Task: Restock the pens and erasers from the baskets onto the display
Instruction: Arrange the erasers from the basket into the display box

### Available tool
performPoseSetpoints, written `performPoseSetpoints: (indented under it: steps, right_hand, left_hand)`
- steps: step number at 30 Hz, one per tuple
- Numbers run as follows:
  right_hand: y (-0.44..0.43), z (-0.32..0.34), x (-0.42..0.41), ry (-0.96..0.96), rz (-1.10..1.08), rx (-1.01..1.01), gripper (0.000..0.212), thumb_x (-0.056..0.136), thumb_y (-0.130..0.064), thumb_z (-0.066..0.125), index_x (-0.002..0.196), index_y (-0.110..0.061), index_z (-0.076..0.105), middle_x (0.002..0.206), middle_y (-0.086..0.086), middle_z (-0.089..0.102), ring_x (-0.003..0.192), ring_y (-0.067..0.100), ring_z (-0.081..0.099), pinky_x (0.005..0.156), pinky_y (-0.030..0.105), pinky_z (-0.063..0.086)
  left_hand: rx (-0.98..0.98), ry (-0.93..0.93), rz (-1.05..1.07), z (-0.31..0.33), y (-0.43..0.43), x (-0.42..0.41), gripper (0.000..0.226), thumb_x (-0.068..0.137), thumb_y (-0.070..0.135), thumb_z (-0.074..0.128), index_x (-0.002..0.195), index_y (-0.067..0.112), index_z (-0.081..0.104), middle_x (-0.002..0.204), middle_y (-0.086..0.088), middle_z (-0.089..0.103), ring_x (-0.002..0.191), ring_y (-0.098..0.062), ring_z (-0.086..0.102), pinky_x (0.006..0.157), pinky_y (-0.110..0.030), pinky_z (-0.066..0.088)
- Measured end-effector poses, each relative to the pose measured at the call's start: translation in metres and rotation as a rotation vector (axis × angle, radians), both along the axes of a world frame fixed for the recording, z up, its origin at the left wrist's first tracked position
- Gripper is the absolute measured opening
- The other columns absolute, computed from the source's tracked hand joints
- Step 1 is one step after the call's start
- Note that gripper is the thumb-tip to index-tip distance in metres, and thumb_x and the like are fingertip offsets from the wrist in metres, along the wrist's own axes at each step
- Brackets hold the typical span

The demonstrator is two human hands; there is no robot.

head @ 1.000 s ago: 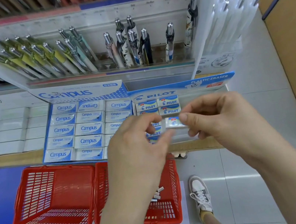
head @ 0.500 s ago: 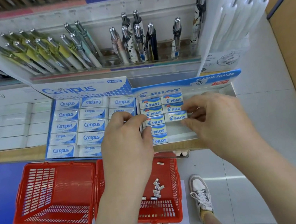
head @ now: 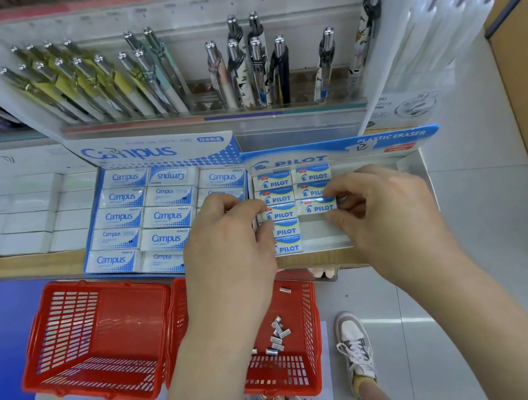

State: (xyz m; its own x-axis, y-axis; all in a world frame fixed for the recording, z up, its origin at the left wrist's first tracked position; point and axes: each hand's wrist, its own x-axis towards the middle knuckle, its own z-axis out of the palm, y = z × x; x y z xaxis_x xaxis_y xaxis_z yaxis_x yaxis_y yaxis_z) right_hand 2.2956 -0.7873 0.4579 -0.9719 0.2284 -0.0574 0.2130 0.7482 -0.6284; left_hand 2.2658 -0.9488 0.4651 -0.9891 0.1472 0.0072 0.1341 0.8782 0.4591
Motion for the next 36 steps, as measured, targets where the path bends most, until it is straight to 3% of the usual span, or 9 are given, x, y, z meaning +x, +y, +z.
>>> performPoseSetpoints:
  steps: [4, 7, 10, 13, 18, 23, 27, 31, 36]
  right_hand:
    - [0.002, 0.004, 0.004, 0.025, 0.006, -0.018, 0.026, 0.077, -0.011, 0.075, 0.102, -0.018, 0.072, 0.094, -0.003, 0.065, 0.078, 0.017, 0.064, 0.076, 0.040, 0.056]
    - [0.005, 0.016, 0.011, 0.183, 0.009, -0.029, 0.016, 0.085, -0.013, 0.068, 0.100, -0.018, 0.071, 0.093, -0.006, 0.064, 0.079, 0.014, 0.061, 0.070, 0.038, 0.056]
    - [0.004, 0.032, 0.018, 0.340, 0.093, -0.070, 0.012, 0.088, -0.009, 0.062, 0.095, -0.015, 0.071, 0.086, -0.006, 0.065, 0.073, 0.010, 0.057, 0.066, 0.018, 0.049]
    - [-0.009, 0.044, 0.026, 0.421, 0.250, -0.087, 0.013, 0.083, -0.005, 0.063, 0.091, -0.011, 0.071, 0.074, -0.007, 0.061, 0.070, 0.010, 0.054, 0.064, 0.008, 0.042]
    - [-0.051, 0.013, 0.051, 0.295, 0.563, -0.152, 0.014, 0.087, -0.017, 0.060, 0.094, -0.021, 0.071, 0.077, -0.008, 0.067, 0.069, 0.004, 0.055, 0.064, 0.014, 0.043]
    - [-0.101, -0.069, 0.079, -0.028, 0.704, -0.123, 0.017, 0.086, -0.024, 0.055, 0.094, -0.024, 0.070, 0.083, -0.007, 0.070, 0.072, 0.010, 0.062, 0.063, 0.034, 0.052]
    - [-0.130, -0.178, 0.093, -0.274, 0.745, -0.072, 0.015, 0.087, -0.020, 0.055, 0.094, -0.021, 0.069, 0.085, -0.003, 0.071, 0.079, 0.017, 0.064, 0.070, 0.039, 0.052]
    - [-0.147, -0.292, 0.102, -0.455, 0.690, -0.010, 0.017, 0.089, -0.019, 0.057, 0.100, -0.022, 0.070, 0.097, -0.005, 0.072, 0.090, 0.015, 0.065, 0.082, 0.034, 0.052]
    - [-0.169, -0.451, 0.100, -0.499, 0.692, 0.037, 0.026, 0.082, -0.013, 0.061, 0.106, -0.021, 0.068, 0.096, 0.000, 0.068, 0.088, 0.019, 0.063, 0.082, 0.034, 0.050]
  left_hand:
    - [0.081, 0.036, 0.013, 0.004, -0.004, 0.004, 0.024, 0.087, 0.015, 0.062, 0.109, 0.021, 0.070, 0.097, 0.003, 0.061, 0.082, -0.017, 0.061, 0.075, -0.032, 0.050]
    - [0.210, 0.111, 0.047, 0.018, -0.010, 0.015, 0.024, 0.086, 0.015, 0.057, 0.104, 0.022, 0.071, 0.095, 0.007, 0.064, 0.080, -0.010, 0.061, 0.074, -0.028, 0.049]
    - [0.343, 0.168, 0.118, 0.033, -0.021, 0.031, 0.020, 0.085, 0.013, 0.060, 0.098, 0.023, 0.073, 0.087, 0.011, 0.067, 0.079, -0.001, 0.060, 0.072, -0.017, 0.047]
    - [0.401, 0.228, 0.198, 0.039, -0.038, 0.054, 0.019, 0.085, 0.010, 0.061, 0.095, 0.020, 0.073, 0.086, 0.014, 0.067, 0.080, 0.002, 0.062, 0.074, -0.015, 0.047]
    - [0.461, 0.164, 0.428, 0.002, -0.084, 0.100, 0.025, 0.084, 0.012, 0.058, 0.092, 0.032, 0.070, 0.084, 0.017, 0.068, 0.078, -0.005, 0.064, 0.074, -0.030, 0.053]
    - [0.385, 0.030, 0.630, -0.073, -0.127, 0.152, 0.028, 0.085, 0.011, 0.058, 0.086, 0.037, 0.068, 0.079, 0.020, 0.065, 0.073, -0.001, 0.060, 0.070, -0.027, 0.051]
    - [0.297, -0.133, 0.690, -0.167, -0.155, 0.183, 0.025, 0.085, 0.004, 0.060, 0.088, 0.026, 0.072, 0.079, 0.019, 0.064, 0.074, -0.005, 0.060, 0.076, -0.026, 0.049]
    - [0.183, -0.306, 0.601, -0.270, -0.172, 0.196, 0.024, 0.085, 0.005, 0.057, 0.090, 0.021, 0.073, 0.089, 0.008, 0.069, 0.079, -0.010, 0.061, 0.076, -0.020, 0.043]
    - [-0.005, -0.501, 0.326, -0.434, -0.184, 0.180, 0.027, 0.082, 0.010, 0.051, 0.094, 0.019, 0.073, 0.100, -0.002, 0.073, 0.095, -0.024, 0.065, 0.082, -0.030, 0.051]
